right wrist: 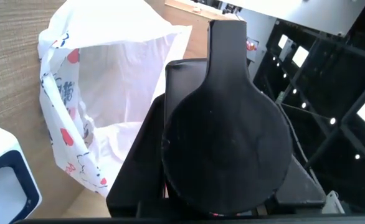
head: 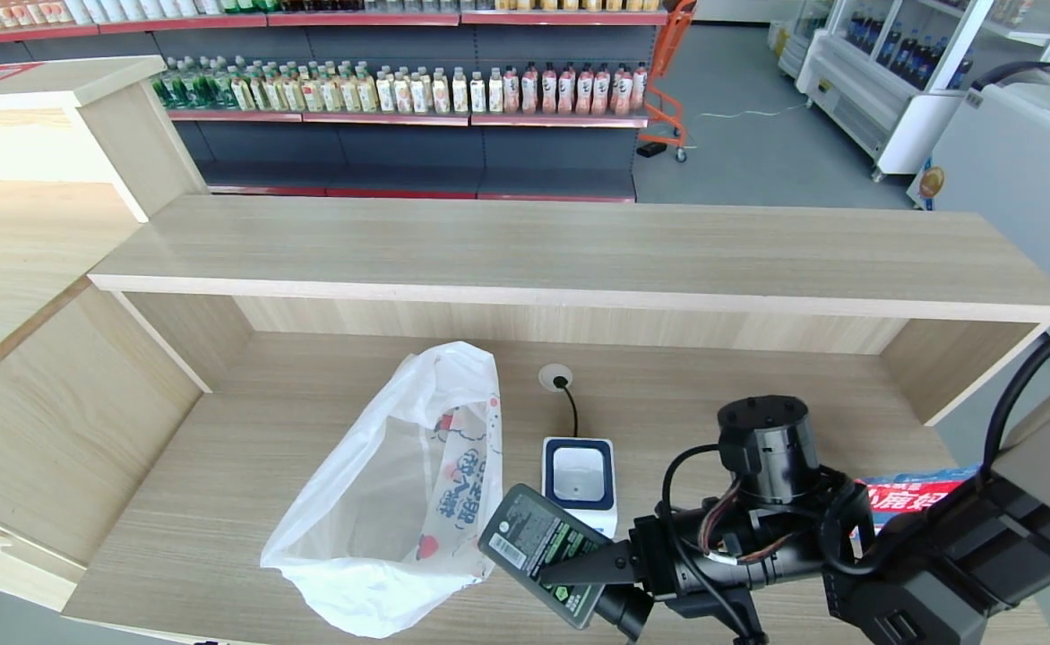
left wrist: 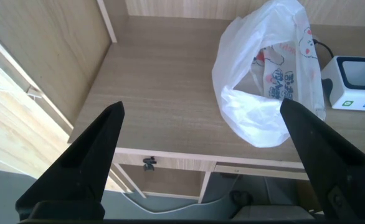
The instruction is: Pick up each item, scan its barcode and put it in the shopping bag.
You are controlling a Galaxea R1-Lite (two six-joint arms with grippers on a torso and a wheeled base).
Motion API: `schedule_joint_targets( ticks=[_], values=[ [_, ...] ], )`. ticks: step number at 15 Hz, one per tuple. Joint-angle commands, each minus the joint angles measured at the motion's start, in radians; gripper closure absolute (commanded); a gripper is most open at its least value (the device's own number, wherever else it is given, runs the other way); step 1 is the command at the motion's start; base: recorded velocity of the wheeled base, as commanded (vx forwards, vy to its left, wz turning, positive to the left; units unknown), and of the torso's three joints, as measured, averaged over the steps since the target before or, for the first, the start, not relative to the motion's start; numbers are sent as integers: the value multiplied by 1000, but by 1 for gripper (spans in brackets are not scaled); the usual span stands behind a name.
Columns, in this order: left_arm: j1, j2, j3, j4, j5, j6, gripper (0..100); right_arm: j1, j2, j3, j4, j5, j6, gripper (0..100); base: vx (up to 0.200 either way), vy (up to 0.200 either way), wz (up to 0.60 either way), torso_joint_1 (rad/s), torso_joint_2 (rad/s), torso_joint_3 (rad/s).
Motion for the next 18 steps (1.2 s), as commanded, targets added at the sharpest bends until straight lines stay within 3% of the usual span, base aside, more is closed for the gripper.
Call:
schedule_joint_targets(
  ticks=[1, 4, 6, 8, 9, 10, 11, 12, 13, 14, 15, 16, 17, 18],
  values=[
    [0, 0, 0, 0, 1, 0, 0, 0, -13, -1, -1, -1, 33, 100, 0, 0, 0, 0, 0, 0],
    [0, 0, 0, 0, 1, 0, 0, 6, -149, -101, -8, -4, 468, 100, 0, 0, 0, 0, 0, 0],
    [0, 0, 0, 0, 1, 0, 0, -58, -276, -133, -24, -33, 725, 100, 0, 0, 0, 0, 0, 0],
    [0, 0, 0, 0, 1, 0, 0, -167, -381, -65, -7, -73, 1108, 100, 0, 0, 0, 0, 0, 0],
    [0, 0, 0, 0, 1, 0, 0, -187, -404, -65, -5, -78, 1215, 100, 0, 0, 0, 0, 0, 0],
    [0, 0, 0, 0, 1, 0, 0, -207, -474, -62, -2, -87, 1530, 100, 0, 0, 0, 0, 0, 0],
    [0, 0, 0, 0, 1, 0, 0, -250, -542, -42, -2, -148, 1821, 100, 0, 0, 0, 0, 0, 0],
    [0, 0, 0, 0, 1, 0, 0, -277, -574, -27, 1, -247, 1950, 100, 0, 0, 0, 0, 0, 0],
    [0, 0, 0, 0, 1, 0, 0, -280, -605, 22, 21, -521, 2226, 100, 0, 0, 0, 0, 0, 0],
    [0, 0, 0, 0, 1, 0, 0, -280, -606, 68, 48, -648, 2455, 100, 0, 0, 0, 0, 0, 0],
    [0, 0, 0, 0, 1, 0, 0, -280, -609, 119, 91, -704, 2625, 100, 0, 0, 0, 0, 0, 0],
    [0, 0, 0, 0, 1, 0, 0, -282, -608, 142, 128, -714, 2700, 100, 0, 0, 0, 0, 0, 0],
    [0, 0, 0, 0, 1, 0, 0, -285, -620, 166, 243, -721, 2927, 100, 0, 0, 0, 0, 0, 0],
    [0, 0, 0, 0, 1, 0, 0, -282, -649, 165, 311, -717, 3049, 100, 0, 0, 0, 0, 0, 0]
  ],
)
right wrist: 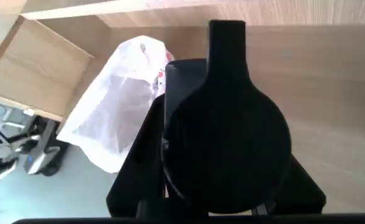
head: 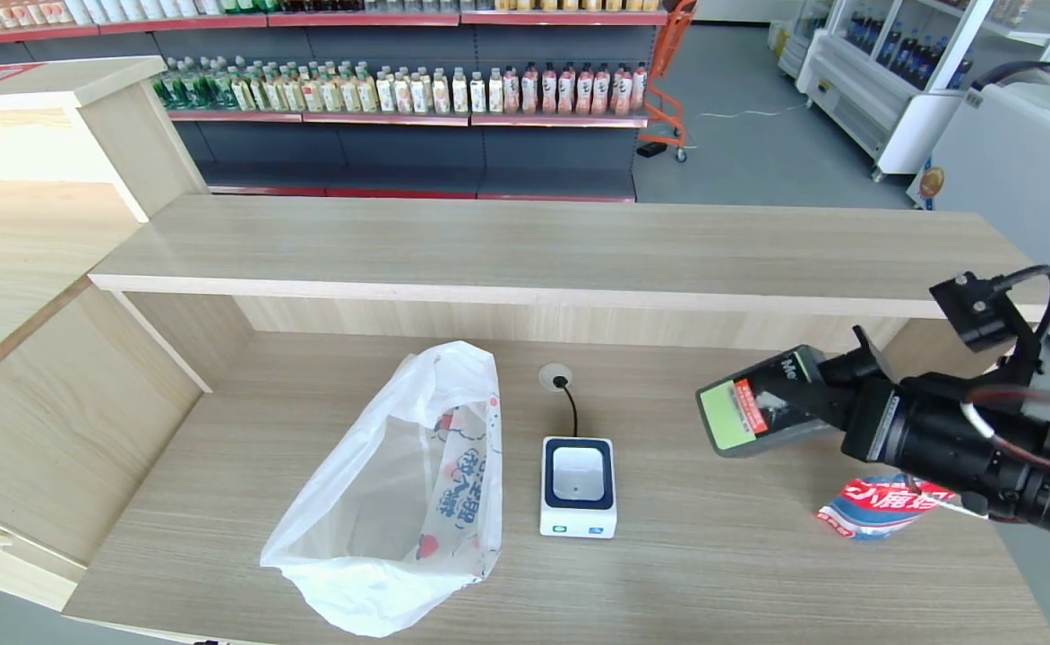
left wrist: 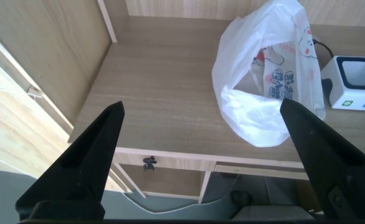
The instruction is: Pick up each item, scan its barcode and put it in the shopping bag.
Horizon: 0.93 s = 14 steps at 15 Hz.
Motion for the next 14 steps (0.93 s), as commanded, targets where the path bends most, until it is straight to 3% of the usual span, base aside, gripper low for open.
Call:
schedule_joint_targets(
  ticks=[1, 9, 10, 14],
  values=[
    [0, 0, 0, 0, 1, 0, 0, -6, -87, 45, 126, -29, 174, 100, 0, 0, 0, 0, 0, 0],
    [0, 0, 0, 0, 1, 0, 0, -3, -86, 54, 177, -24, 214, 100, 0, 0, 0, 0, 0, 0],
    [0, 0, 0, 0, 1, -13, 0, -5, -89, 65, 177, -24, 214, 100, 0, 200, 0, 2, 2, 2],
    [0, 0, 0, 0, 1, -17, 0, -8, -86, 73, 180, -32, 207, 100, 0, 200, 0, 1, 5, 4]
  ],
)
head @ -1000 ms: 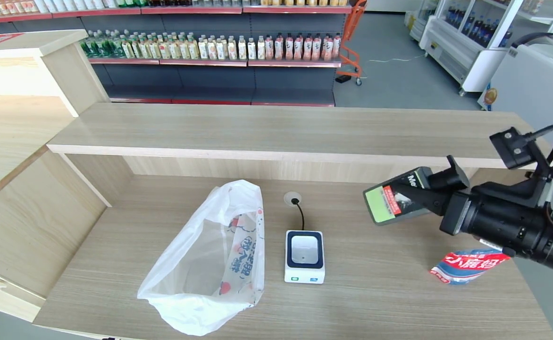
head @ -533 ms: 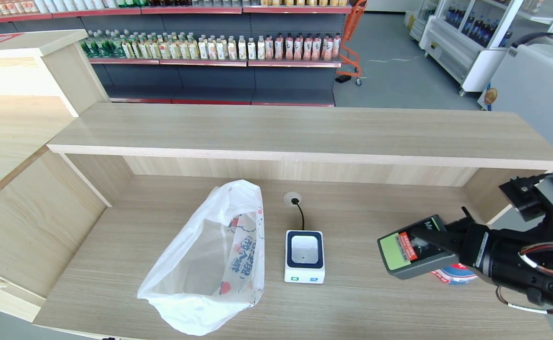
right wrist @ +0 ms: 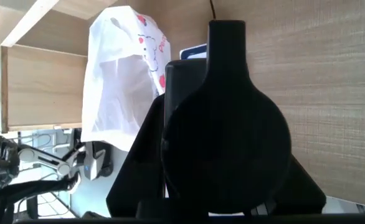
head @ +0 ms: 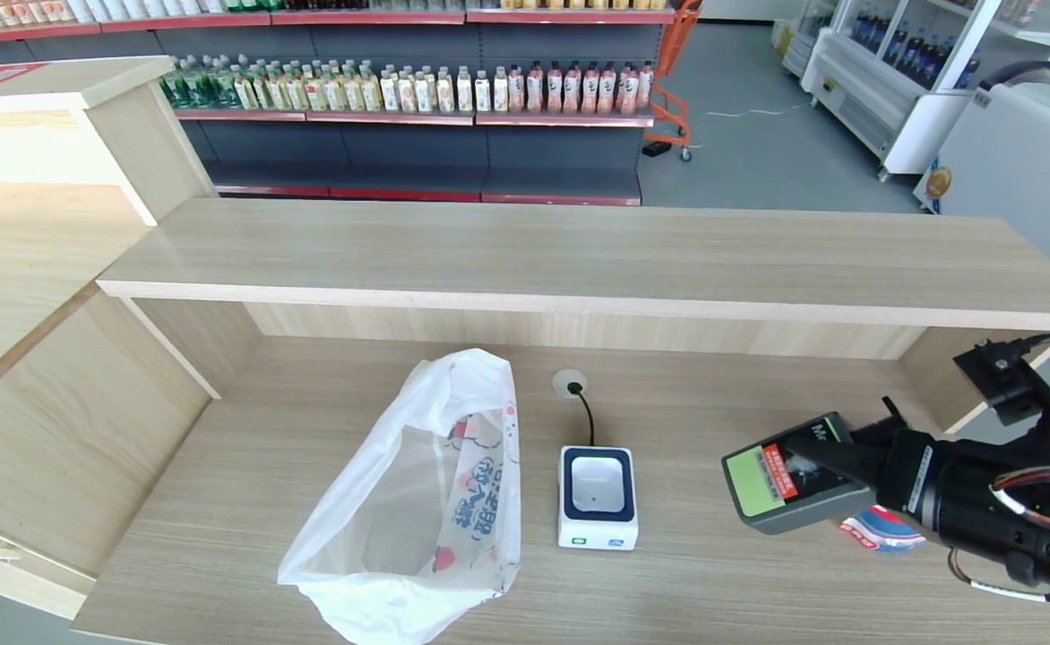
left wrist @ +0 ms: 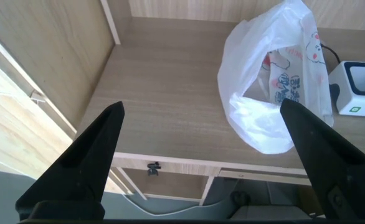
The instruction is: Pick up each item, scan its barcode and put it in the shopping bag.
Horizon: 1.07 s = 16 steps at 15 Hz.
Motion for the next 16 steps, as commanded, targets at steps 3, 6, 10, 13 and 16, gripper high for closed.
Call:
schedule_joint_targets(
  ticks=[3, 6, 10, 13, 16],
  values=[
    [0, 0, 0, 0, 0, 1, 0, -9, 44, 29, 30, -70, -85, 100, 0, 200, 0, 1, 6, 2],
    [0, 0, 0, 0, 0, 4, 0, -16, 142, 6, 4, -116, -166, 100, 0, 200, 0, 1, 1, 2],
    [0, 0, 0, 0, -1, 5, 0, -13, 343, -86, -88, -114, -241, 100, 0, 0, 0, 0, 0, 0],
    [0, 0, 0, 0, -1, 5, 0, -10, 465, -106, -204, -114, -330, 100, 0, 0, 0, 0, 0, 0],
    [0, 0, 0, 0, 0, 5, 0, -10, 560, -108, -299, -111, -357, 100, 0, 0, 0, 0, 0, 0]
  ],
)
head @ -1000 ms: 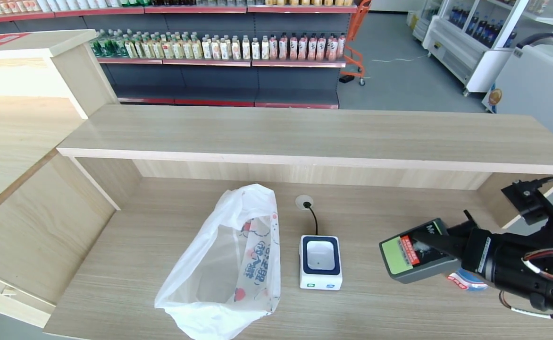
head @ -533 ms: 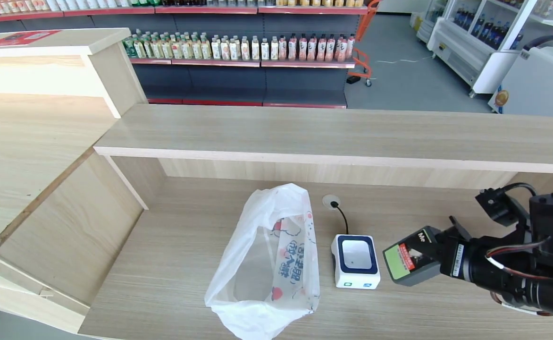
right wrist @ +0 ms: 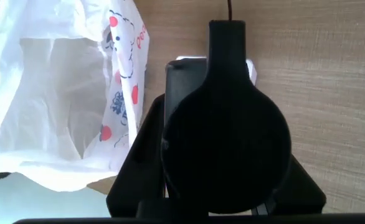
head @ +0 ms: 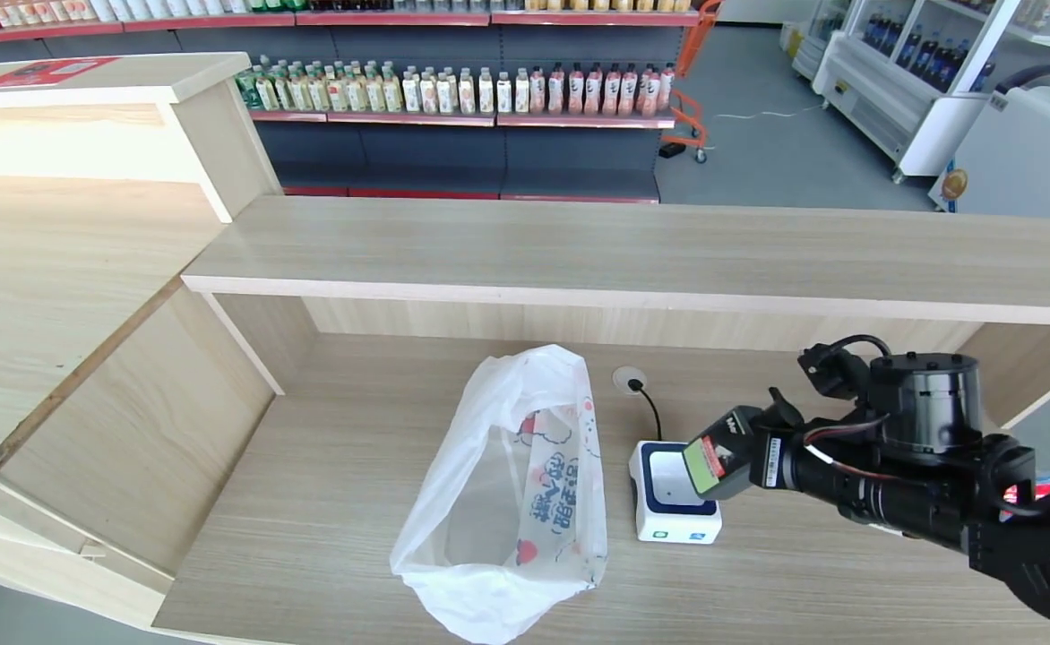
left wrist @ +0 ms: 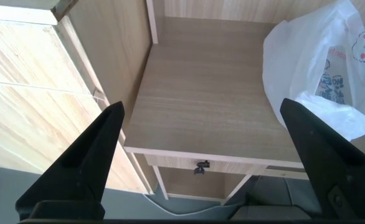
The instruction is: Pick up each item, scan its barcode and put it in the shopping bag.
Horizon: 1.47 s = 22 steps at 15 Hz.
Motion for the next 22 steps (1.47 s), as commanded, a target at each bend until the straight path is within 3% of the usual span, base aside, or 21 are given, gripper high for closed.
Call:
schedule_joint_targets(
  ticks=[1, 12, 20, 22],
  values=[
    [0, 0, 0, 0, 0, -1, 0, 1, 132, -11, -54, 2, -4, 100, 0, 0, 0, 0, 0, 0],
    [0, 0, 0, 0, 0, -1, 0, 39, 230, -114, -60, 8, 0, 100, 0, 0, 0, 0, 0, 0],
    [0, 0, 0, 0, 0, -1, 0, 53, 233, -116, -66, 6, 11, 100, 0, 0, 0, 0, 0, 0],
    [0, 0, 0, 0, 0, -1, 0, 52, 214, -112, -137, 6, 42, 100, 0, 0, 0, 0, 0, 0]
  ],
)
